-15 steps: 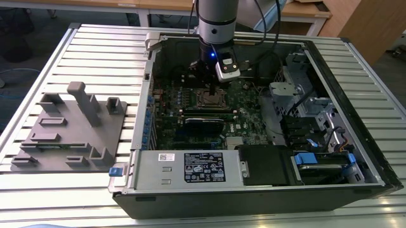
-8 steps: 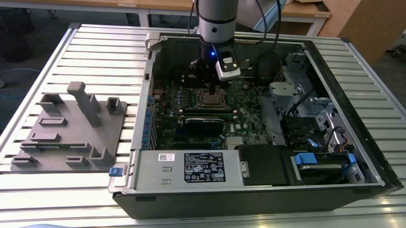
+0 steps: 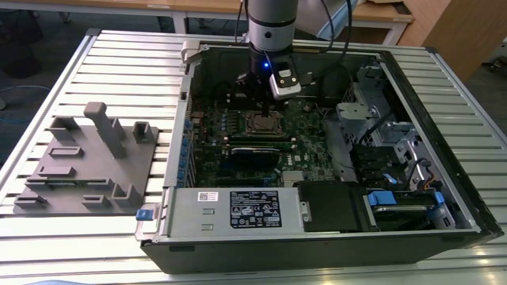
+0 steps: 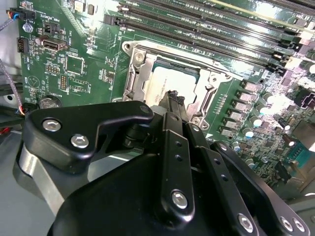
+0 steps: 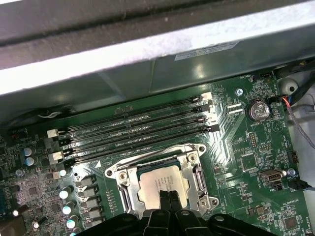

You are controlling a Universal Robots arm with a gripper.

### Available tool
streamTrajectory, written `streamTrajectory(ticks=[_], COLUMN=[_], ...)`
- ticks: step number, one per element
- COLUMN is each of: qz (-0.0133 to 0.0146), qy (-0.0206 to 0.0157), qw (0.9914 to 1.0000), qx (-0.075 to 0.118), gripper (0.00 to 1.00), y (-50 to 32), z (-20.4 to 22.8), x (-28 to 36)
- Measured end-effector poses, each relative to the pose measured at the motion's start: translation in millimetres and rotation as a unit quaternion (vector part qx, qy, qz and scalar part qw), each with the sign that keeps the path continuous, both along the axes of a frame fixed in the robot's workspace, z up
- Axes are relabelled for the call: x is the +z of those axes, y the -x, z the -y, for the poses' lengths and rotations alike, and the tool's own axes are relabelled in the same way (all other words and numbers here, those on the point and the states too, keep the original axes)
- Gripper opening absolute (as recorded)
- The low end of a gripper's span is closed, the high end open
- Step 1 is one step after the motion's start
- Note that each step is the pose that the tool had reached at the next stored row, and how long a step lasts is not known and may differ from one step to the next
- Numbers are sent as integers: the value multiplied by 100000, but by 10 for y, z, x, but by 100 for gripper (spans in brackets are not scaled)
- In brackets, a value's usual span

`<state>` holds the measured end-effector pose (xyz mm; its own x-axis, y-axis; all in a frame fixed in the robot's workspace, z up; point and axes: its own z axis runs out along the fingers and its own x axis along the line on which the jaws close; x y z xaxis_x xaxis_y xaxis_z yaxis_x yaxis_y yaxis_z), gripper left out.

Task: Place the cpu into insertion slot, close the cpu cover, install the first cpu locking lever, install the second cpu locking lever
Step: 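Install the second cpu locking lever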

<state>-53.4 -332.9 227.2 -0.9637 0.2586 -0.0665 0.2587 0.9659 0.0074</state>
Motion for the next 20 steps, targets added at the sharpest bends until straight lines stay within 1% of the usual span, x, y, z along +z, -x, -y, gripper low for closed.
streamTrajectory(ticks=[5,6,7,10,11,15,20], qz=[-15,-103,-326,-1315,-1443,-1514,-1503], qy=[10,13,18,20,26,15,-174], qw=[100000,100000,99999,99991,99990,99989,99972], qx=[4,8,15,5,3,33,1799], gripper=[10,10,10,10,10,10,10], y=[0,0,-1,-3,-2,-2,-3], z=[0,1,0,1,1,0,0], x=[2,2,2,1,2,1,0])
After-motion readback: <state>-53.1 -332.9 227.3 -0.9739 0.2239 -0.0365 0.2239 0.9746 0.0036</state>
